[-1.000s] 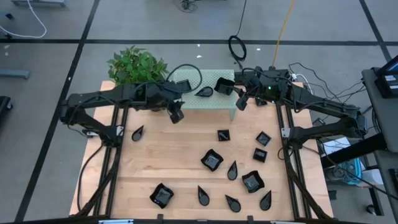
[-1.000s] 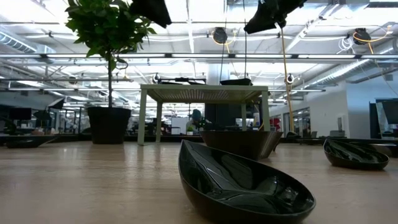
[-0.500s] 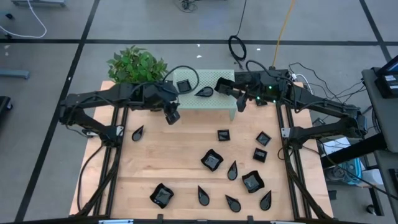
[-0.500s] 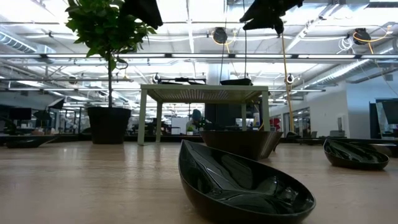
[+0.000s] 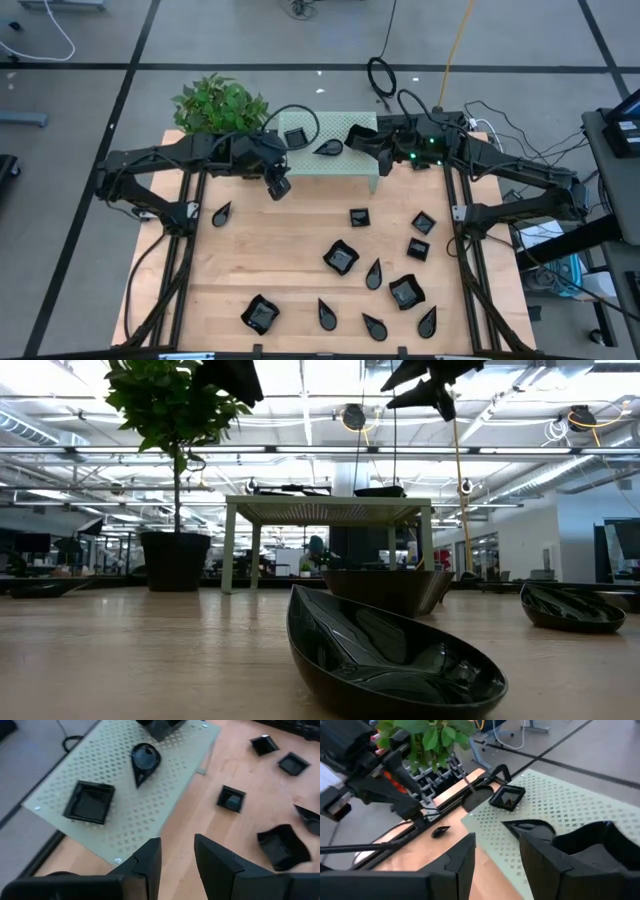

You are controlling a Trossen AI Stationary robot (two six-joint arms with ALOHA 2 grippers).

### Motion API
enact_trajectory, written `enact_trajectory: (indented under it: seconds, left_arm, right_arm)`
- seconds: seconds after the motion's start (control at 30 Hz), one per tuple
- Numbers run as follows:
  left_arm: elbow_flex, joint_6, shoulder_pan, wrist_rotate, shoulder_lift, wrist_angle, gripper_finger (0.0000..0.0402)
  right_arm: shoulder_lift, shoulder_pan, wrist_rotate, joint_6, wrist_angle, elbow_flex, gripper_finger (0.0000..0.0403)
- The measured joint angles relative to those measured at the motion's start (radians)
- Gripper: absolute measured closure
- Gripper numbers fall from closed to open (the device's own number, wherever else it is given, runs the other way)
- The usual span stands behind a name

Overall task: Pick & Place Mini shaped plates
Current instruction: Stack the square plate on top of the other square plate on the shelf

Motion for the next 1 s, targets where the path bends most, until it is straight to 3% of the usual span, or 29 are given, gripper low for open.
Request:
enact_trajectory:
  seconds: [0.23, 0.43, 0.53, 0.7, 1.0]
  left_arm:
    - [0.0, -0.018, -0.01, 0.081, 0.0, 0.0, 0.0279]
    - [0.0, -0.017, -0.031, 0.082, 0.0, 0.0, 0.0279]
    - [0.0, -0.017, -0.043, 0.082, 0.0, 0.0, 0.0279]
    - [0.0, -0.017, -0.069, 0.085, 0.0, -0.001, 0.0279]
    - [0.0, -0.018, -0.129, 0.084, 0.0, -0.002, 0.0279]
  right_arm:
    - [0.007, 0.066, -0.236, 0.104, 0.005, 0.0, 0.0261]
    - [0.023, 0.216, -0.226, -0.037, -0.05, 0.0, 0.0261]
    - [0.045, 0.267, -0.151, -0.061, -0.117, 0.0, 0.0261]
    - [0.098, 0.315, -0.044, -0.167, -0.241, 0.0, 0.0261]
    - [0.243, 0.347, -0.041, -0.39, -0.318, 0.0, 0.0261]
